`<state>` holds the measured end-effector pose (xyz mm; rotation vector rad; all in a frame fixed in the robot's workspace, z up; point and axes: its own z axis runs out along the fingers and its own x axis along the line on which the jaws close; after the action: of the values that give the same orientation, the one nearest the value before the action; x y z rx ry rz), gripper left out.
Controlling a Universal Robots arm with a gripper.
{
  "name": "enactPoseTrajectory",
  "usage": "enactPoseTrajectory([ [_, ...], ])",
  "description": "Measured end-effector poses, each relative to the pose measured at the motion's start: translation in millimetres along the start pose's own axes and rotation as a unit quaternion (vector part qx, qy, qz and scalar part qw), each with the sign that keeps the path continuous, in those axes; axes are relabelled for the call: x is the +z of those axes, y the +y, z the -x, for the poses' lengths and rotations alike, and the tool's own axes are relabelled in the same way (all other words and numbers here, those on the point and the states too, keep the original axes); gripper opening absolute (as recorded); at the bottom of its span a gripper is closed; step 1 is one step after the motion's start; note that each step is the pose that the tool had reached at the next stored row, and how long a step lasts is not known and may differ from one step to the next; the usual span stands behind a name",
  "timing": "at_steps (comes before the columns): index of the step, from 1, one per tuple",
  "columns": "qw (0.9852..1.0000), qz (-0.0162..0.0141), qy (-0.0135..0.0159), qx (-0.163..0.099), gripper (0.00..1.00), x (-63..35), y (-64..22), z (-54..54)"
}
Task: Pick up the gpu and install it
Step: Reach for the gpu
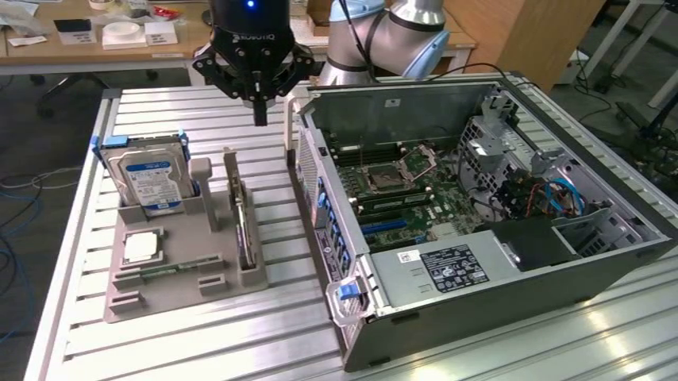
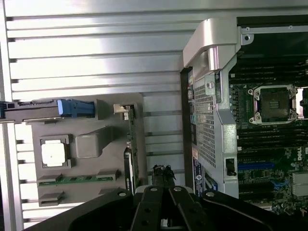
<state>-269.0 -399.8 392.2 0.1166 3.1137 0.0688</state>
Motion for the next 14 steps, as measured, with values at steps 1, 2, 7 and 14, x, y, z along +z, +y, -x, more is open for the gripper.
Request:
enactPoseTrajectory([
  [1, 1.0000, 0.0000, 0.0000, 0.000, 0.11, 0.0, -0.2, -1.7],
  [2, 1.0000, 0.0000, 0.0000, 0.000, 0.11, -0.1, -0.3, -3.4],
  [7, 1.0000, 0.0000, 0.0000, 0.000, 0.11, -0.1, -1.2, -12.0],
  [14, 1.0000, 0.0000, 0.0000, 0.000, 0.11, -0.2, -2.2, -21.8],
])
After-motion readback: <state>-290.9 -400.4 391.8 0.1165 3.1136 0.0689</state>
